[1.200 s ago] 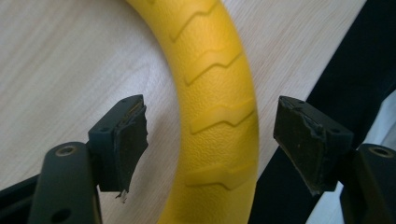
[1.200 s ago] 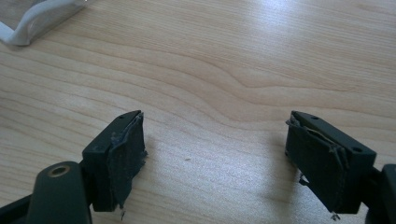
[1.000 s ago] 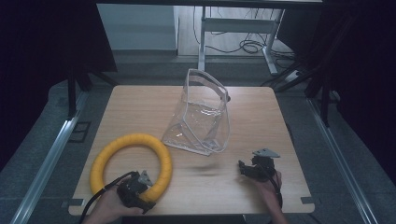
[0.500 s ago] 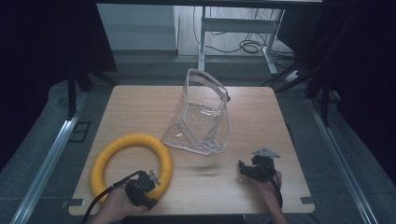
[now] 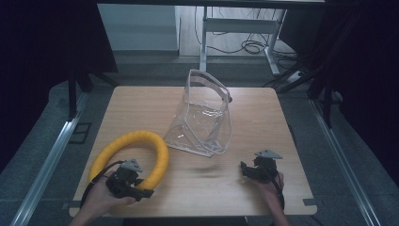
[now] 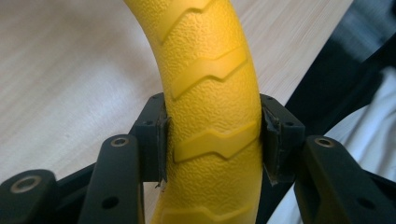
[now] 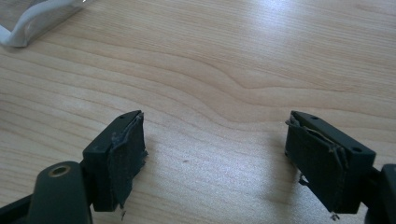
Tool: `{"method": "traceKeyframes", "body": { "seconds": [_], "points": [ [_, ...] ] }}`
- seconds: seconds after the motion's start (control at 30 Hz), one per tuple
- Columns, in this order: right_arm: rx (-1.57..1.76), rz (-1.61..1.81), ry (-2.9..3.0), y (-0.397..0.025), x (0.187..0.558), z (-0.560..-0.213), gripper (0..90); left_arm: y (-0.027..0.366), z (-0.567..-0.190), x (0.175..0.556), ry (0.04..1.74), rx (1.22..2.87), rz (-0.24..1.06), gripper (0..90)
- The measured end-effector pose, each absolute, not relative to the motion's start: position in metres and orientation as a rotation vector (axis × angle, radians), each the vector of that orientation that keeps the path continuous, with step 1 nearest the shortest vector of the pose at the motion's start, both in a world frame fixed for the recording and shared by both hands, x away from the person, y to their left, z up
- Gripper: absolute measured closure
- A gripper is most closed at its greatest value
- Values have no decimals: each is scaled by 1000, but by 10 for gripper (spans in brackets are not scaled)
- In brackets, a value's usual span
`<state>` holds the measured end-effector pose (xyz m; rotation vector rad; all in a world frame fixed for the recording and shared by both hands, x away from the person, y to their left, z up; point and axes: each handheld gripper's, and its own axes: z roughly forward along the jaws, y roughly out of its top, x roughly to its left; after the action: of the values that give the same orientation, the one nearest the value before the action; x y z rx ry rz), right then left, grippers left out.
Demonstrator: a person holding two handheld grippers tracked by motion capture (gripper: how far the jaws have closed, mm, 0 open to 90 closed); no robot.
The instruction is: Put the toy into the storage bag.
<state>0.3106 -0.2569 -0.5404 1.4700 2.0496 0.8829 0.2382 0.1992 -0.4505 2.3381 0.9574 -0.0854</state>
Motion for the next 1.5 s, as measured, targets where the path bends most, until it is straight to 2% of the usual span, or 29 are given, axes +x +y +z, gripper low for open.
{"method": "traceKeyframes", "body": {
  "seconds": [0.17, 0.33, 0.9, 1.5],
  "points": [
    [1471, 884, 2047, -257, 312, -540, 204, 215, -440, 243, 961, 2213, -104, 505],
    [1471, 881, 2047, -257, 312, -540, 204, 223, -432, 246, 972, 2153, -101, 505],
    [1473, 879, 2042, -259, 315, -540, 209, 258, -396, 245, 1025, 1859, 53, 506],
    [1475, 882, 2041, -259, 315, -540, 211, 250, -360, 261, 943, 1620, 80, 504]
  ]
}}
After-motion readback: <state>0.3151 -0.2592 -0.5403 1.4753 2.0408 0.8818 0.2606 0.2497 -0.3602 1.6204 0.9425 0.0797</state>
